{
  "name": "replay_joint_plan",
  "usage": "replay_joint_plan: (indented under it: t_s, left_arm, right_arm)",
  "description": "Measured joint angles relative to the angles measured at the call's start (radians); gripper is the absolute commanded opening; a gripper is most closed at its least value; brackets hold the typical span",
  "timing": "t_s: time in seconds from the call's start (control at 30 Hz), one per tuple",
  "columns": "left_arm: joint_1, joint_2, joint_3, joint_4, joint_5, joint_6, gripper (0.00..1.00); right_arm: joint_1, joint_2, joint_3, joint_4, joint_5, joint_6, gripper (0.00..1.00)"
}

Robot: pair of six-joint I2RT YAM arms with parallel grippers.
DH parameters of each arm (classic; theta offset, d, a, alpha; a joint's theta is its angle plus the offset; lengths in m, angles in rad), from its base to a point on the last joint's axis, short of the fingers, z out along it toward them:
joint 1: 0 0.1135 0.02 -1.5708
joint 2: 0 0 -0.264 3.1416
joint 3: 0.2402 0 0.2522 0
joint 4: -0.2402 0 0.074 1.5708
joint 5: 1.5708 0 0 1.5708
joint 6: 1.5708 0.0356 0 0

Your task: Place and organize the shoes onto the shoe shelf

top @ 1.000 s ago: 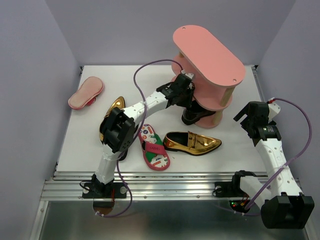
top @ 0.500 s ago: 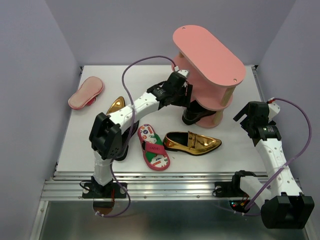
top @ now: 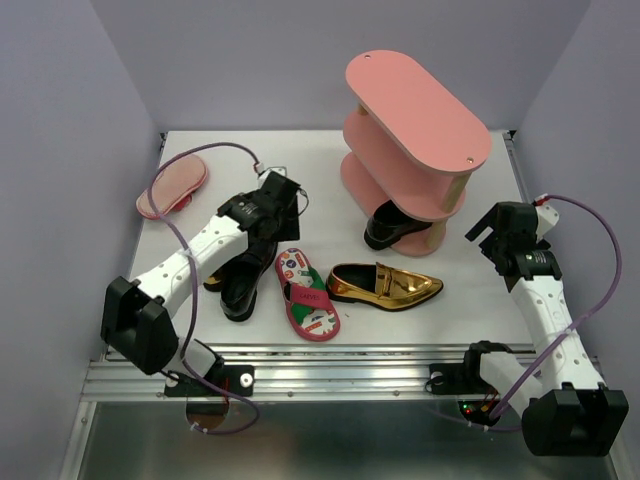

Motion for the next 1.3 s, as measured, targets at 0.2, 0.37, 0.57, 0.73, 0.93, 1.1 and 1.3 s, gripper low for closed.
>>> replay_joint_plan:
  t_s: [0.2,0.37,0.57,0.73,0.93,1.1,1.3]
  left_arm:
    - [0.118,-0.121,-0.169,-0.087,-0.064,-0.127,0.75]
    - [0.150,-0.179,-0.274,-0.098,-0.064,-0.233,0.73]
    - [0.149,-0.164,-0.323,-0.094,-0.016,-0.284,0.62]
    - [0.149,-0.160,-0.351,-0.070,-0.006,-0.314,0.52]
    - [0.149,-0.109,-0.397,-0.025,0.014,-0.316,0.24]
    - [0.142,-0.092,-0.374,-0.008,0.019,-0.298,0.00]
    - [0.143,-0.058,-0.194,-0.105,-0.045,-0.222,0.00]
  right_arm:
    - [0.000,0.027,-0.001,0.016,-0.012,0.000,1.00]
    - [0.000,0.030,-0.001,0.023,-0.013,0.000,1.00]
    - [0.000,0.054,-0.001,0.030,-0.032,0.000,1.00]
    - [0.000,0.059,-0.001,0.032,-0.038,0.000,1.00]
    - [0.000,0.067,-0.001,0.050,-0.046,0.000,1.00]
    - [0.000,0.082,-0.001,0.051,-0.050,0.000,1.00]
    - [0.000,0.085,-0.001,0.052,-0.052,0.000,1.00]
